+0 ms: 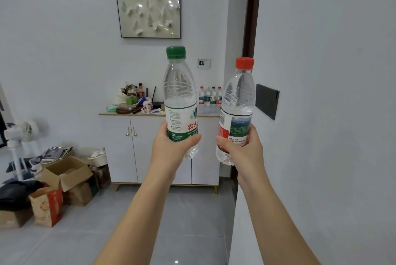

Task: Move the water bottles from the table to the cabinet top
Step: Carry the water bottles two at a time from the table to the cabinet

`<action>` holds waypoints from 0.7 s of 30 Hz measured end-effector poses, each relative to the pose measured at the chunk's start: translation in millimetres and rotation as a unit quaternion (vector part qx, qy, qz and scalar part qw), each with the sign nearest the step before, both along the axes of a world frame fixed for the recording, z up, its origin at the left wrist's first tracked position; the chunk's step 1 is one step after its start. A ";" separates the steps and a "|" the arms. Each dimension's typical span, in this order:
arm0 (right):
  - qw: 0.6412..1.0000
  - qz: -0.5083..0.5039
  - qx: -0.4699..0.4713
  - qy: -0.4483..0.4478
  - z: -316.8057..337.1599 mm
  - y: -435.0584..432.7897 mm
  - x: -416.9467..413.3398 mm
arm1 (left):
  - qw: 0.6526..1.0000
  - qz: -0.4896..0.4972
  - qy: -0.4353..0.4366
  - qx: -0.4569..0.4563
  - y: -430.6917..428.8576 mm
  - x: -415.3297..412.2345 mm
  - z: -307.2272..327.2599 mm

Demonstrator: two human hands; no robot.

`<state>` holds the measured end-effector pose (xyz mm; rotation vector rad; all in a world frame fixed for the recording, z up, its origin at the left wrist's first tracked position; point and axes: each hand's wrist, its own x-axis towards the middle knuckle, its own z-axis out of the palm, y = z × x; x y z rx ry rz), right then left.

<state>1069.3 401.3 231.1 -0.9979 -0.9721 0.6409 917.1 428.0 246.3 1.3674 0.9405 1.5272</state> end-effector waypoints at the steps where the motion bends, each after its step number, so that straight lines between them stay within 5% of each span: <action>1: 1.000 -0.003 -0.001 0.003 -1.4 13.0 0.6 | 1.000 0.000 0.003 0.001 14.5 1.2 -0.6; 21: 0.996 -0.079 -0.005 0.030 -6.2 286.0 15.6 | 0.998 -0.057 0.000 -0.020 314.0 20.4 -12.8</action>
